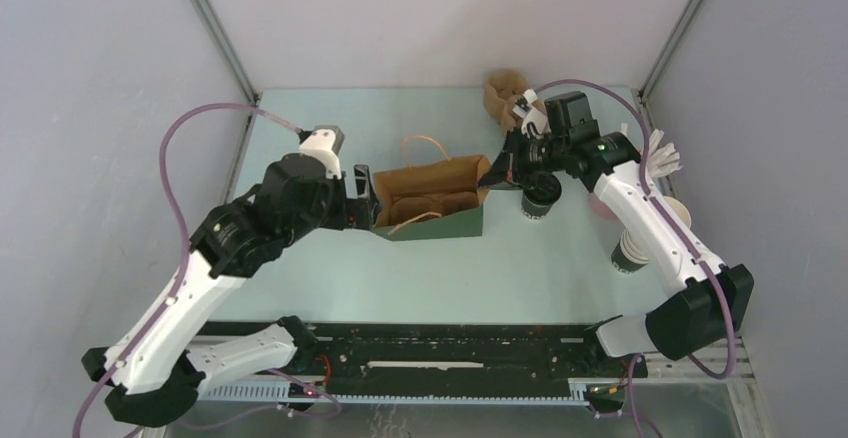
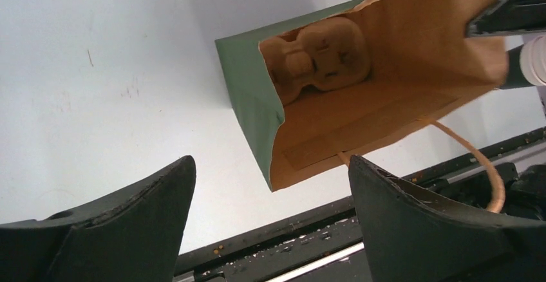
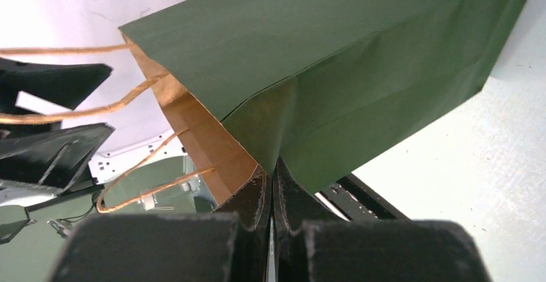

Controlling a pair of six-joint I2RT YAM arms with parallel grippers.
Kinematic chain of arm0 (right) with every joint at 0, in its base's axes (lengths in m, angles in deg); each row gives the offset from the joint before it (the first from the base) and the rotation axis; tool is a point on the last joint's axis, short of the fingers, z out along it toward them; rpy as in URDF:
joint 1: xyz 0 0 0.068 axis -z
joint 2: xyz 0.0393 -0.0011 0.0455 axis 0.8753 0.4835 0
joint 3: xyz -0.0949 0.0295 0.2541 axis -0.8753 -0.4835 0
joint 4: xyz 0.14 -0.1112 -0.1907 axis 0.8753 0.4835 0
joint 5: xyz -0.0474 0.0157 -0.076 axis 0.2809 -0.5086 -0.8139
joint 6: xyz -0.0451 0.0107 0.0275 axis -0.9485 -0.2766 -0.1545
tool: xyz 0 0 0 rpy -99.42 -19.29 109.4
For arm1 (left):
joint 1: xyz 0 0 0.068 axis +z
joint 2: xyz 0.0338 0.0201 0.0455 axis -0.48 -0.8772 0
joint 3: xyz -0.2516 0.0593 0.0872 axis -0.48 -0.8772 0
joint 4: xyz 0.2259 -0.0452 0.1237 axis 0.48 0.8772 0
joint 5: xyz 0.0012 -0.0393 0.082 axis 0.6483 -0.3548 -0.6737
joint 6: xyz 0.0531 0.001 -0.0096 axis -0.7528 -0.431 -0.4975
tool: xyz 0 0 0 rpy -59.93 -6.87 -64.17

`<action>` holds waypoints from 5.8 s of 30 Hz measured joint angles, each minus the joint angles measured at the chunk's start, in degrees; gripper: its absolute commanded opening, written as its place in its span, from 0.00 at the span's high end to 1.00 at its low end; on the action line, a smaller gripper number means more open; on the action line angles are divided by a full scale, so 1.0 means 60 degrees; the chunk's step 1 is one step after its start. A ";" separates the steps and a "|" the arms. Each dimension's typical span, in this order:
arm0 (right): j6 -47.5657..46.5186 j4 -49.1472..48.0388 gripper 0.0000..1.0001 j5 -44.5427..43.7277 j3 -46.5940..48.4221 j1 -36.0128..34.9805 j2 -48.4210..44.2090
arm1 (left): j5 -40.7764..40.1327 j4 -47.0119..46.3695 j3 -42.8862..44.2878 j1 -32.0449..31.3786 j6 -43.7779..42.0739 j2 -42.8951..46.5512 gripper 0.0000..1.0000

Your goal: Pack the takeout coffee

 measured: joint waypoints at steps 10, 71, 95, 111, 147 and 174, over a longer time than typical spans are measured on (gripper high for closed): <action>-0.0433 0.0951 0.91 0.0273 0.1446 0.0233 0.1180 | 0.1472 -0.0546 -0.0441 0.0557 0.0000 -0.0984 0.23; -0.4524 -0.1224 0.60 -0.2510 0.4153 -0.1341 0.2561 | 0.2463 -0.7493 -0.3439 0.0623 0.8794 0.0441 0.21; -0.3909 -0.0652 1.00 -0.3858 0.4284 -0.2437 0.0776 | 0.1246 -0.5584 0.0554 0.1628 0.5971 -0.0805 1.00; -0.3191 -0.0590 1.00 -0.3807 0.3931 -0.2659 0.1410 | 0.4732 -0.4768 -0.1013 0.3942 0.5206 -0.0769 1.00; -0.2524 -0.1865 1.00 -0.4473 0.2958 -0.3410 0.0634 | 0.5355 -0.4182 -0.2240 0.4761 0.4073 0.0729 1.00; -0.2430 -0.0310 0.95 -0.5497 0.4033 -0.3792 0.1468 | 0.4921 -0.2823 -0.0936 0.4921 0.2481 0.0259 1.00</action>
